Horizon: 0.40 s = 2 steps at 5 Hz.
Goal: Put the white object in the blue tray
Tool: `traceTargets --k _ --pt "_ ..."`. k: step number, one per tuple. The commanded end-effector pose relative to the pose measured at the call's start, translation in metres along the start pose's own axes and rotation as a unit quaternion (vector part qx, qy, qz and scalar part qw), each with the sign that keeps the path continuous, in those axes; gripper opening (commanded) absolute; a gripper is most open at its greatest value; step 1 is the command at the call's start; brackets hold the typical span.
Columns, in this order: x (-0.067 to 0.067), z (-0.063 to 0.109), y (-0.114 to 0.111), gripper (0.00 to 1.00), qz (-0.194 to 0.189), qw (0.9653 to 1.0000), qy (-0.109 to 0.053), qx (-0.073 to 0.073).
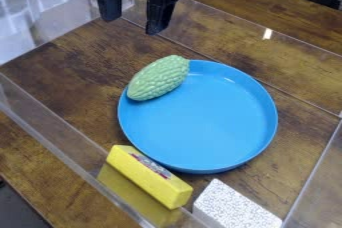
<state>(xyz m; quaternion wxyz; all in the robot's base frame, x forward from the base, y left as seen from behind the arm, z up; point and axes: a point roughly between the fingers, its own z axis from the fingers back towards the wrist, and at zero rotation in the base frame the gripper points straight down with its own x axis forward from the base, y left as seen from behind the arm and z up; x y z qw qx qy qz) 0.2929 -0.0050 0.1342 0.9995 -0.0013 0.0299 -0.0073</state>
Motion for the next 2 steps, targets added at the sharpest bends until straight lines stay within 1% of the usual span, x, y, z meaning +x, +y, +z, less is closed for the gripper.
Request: traceTargets --k 1,2 --pt "0.002 -0.010 -0.002 1.00 -0.029 0.9995 0.007 0.000" --pt "0.006 -0.027 -0.005 1.00 -0.072 0.9974 0.009 0.000"
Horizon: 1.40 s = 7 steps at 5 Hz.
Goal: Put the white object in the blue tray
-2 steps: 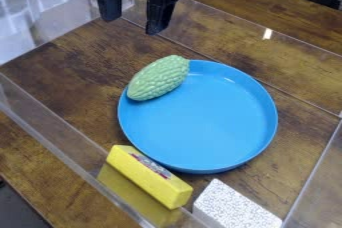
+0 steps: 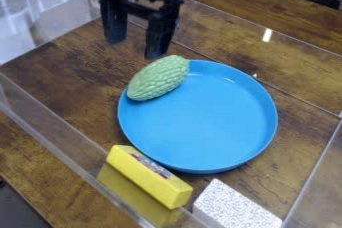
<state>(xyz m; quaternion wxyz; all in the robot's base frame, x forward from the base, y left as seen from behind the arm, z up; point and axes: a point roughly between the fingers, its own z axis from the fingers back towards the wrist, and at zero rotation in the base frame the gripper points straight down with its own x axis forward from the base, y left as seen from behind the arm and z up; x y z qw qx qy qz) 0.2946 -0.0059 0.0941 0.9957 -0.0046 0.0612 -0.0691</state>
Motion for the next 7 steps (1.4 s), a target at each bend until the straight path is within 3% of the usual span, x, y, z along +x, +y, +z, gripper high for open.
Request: traceTargets --k 1,3,7 --pt "0.006 -0.002 -0.010 1.00 -0.048 0.9984 -0.030 0.003" --pt "0.005 -0.013 -0.022 1.00 -0.111 0.9933 -0.032 -0.003" --pt "0.004 -0.021 -0.014 1.00 -0.159 0.9869 -0.027 0.000"
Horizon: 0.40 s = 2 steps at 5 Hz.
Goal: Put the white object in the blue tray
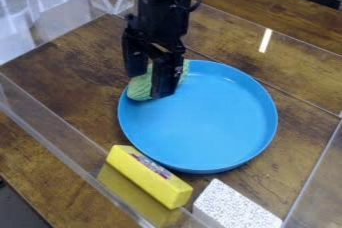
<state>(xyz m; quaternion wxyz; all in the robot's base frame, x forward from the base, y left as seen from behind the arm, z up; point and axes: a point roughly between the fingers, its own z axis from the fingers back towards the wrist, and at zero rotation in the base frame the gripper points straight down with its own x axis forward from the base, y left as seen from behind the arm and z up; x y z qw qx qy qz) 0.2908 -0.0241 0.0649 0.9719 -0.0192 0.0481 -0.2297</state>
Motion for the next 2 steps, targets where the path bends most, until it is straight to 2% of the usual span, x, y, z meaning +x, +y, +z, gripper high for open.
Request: traceTargets --k 1,2 --pt "0.0008 0.0075 0.0063 1.00 -0.006 0.9998 -0.016 0.009" --pt "0.0003 0.0062 0.0085 1.00 -0.011 0.9998 -0.016 0.010"
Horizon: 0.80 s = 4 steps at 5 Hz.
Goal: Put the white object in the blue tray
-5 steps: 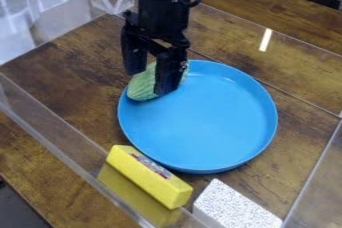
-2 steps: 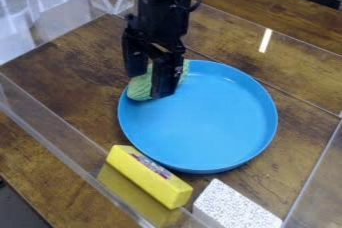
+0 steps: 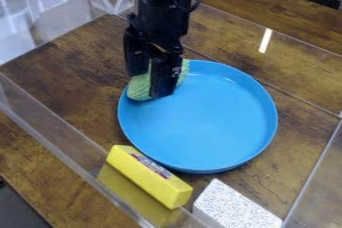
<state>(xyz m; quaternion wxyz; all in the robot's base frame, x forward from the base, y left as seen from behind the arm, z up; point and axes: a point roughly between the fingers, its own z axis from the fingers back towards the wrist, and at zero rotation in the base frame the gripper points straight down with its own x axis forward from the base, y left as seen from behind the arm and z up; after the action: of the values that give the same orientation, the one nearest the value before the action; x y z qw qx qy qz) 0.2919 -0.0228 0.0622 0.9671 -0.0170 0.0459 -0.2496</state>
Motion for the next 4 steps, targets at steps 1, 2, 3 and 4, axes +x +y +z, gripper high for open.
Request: traceTargets --k 1,2,3,4 --pt "-0.0009 0.0076 0.0088 1.00 0.008 0.9998 -0.016 0.007" --pt "-0.0006 0.0079 0.0112 1.00 0.009 0.9997 -0.020 0.008" --pt "0.0006 0.0095 0.0110 1.00 0.008 0.9996 -0.027 0.006" --pt "0.0016 0.0108 0.0100 1.00 0.006 0.9994 -0.033 0.005"
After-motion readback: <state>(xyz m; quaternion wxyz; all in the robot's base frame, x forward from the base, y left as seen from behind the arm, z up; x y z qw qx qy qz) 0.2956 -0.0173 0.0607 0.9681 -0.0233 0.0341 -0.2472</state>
